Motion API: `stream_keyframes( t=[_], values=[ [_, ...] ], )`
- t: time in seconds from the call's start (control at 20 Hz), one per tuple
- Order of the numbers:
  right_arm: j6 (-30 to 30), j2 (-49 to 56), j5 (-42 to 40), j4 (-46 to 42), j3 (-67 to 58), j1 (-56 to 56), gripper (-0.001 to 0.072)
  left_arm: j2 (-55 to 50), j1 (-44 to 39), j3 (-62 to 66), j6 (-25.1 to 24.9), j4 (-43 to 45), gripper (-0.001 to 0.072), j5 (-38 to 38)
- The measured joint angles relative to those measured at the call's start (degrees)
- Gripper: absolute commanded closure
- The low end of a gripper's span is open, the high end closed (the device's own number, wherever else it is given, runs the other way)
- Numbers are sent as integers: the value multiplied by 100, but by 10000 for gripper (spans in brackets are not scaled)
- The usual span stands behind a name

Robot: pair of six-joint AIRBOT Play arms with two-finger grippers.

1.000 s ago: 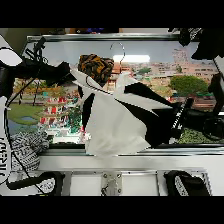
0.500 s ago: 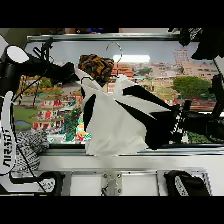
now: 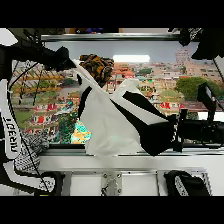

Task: Fold the clothes and pants, and hang the long-sleeved shirts on hangers.

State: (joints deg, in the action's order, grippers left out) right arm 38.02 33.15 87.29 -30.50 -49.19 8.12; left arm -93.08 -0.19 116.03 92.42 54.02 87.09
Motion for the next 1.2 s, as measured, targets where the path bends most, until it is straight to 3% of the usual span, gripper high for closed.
stream_keyframes(
  t=[0.3, 0.6, 0.65, 0.75, 1.0, 1.2],
  values=[
    [22, 24, 590, 299, 0, 0, 696, -63, -164, -28, -42, 31, 691, 223],
    [-28, 42, 527, 1128, 0, 0, 696, -76, -671, -107, -256, 20, 691, 275],
    [-46, 42, 422, 1263, 0, 0, 696, -76, -743, -111, -299, 13, 655, 278],
    [-92, 42, 221, 1464, 0, 0, 696, -76, -837, -114, -348, -2, 100, 271],
    [-251, 42, -251, 1665, 0, 0, 696, -11, -678, 164, -356, -140, 84, 24],
    [-544, 42, -723, 1716, 0, 0, 696, 492, -127, -42, -315, -809, 85, -715]
  ],
)
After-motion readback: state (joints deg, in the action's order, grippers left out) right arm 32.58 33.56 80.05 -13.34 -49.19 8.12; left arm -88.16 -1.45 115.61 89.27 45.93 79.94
